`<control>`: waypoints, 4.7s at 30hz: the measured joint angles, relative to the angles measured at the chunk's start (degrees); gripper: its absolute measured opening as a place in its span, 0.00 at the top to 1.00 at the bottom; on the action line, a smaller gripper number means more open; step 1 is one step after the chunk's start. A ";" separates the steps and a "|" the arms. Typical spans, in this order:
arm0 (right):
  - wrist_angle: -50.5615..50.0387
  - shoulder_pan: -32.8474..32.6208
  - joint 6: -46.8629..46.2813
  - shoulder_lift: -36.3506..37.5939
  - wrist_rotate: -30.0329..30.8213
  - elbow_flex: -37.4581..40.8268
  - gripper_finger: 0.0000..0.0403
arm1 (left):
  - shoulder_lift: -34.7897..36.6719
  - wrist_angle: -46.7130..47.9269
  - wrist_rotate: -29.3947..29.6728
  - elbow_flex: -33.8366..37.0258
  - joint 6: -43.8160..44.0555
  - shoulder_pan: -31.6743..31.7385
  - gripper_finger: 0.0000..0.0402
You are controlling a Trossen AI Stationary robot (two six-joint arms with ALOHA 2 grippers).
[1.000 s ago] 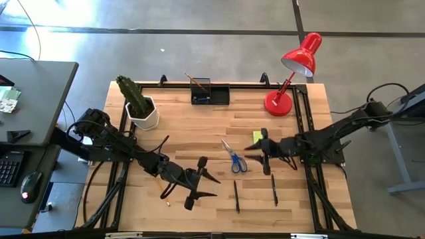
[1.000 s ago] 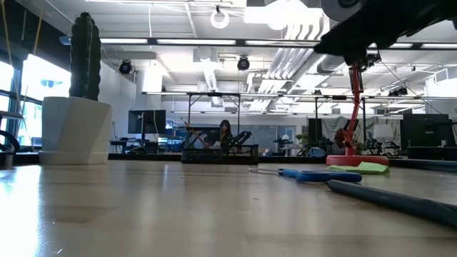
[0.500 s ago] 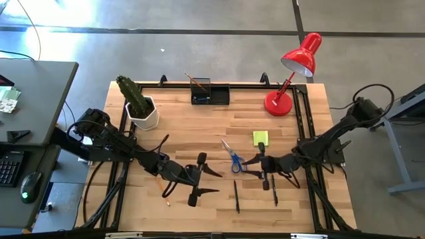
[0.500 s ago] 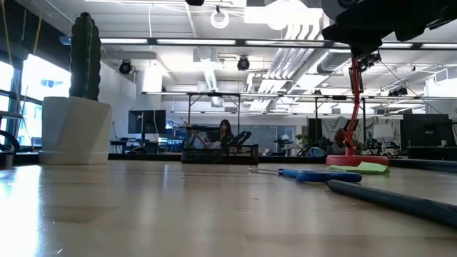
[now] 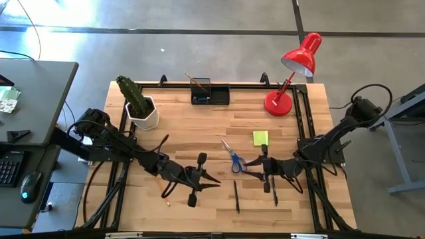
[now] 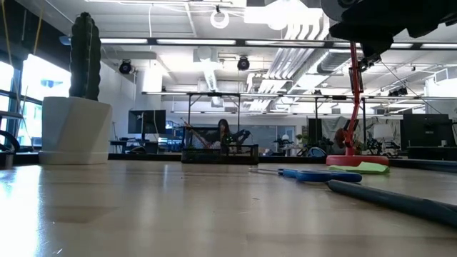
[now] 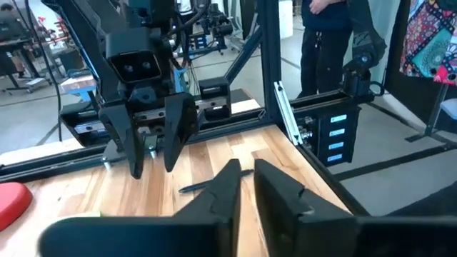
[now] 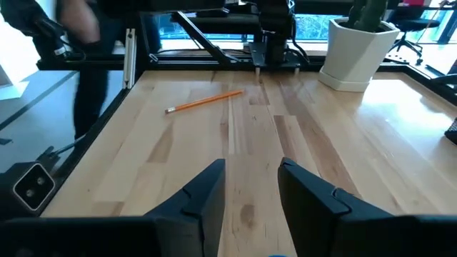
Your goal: Pick and place office supplies into organizer
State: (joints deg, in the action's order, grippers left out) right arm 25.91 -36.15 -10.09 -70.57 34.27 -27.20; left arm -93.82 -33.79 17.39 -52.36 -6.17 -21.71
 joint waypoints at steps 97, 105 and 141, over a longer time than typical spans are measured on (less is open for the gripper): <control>-10.64 -1.89 -3.41 0.02 -0.23 -0.04 0.69 | -15.26 89.47 -13.27 -13.99 -1.53 -16.50 0.93; -10.65 -1.89 -3.41 0.02 -0.23 -0.04 0.69 | -15.23 89.54 -13.20 -14.01 -1.51 -16.50 0.96; -11.96 -1.89 -5.16 0.04 -1.52 -0.04 0.69 | -15.37 89.61 -13.75 -15.80 -4.07 -11.19 0.78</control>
State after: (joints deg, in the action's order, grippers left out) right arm 13.96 -38.04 -15.25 -70.52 32.75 -27.24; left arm -109.19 55.82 3.64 -68.16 -10.24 -32.91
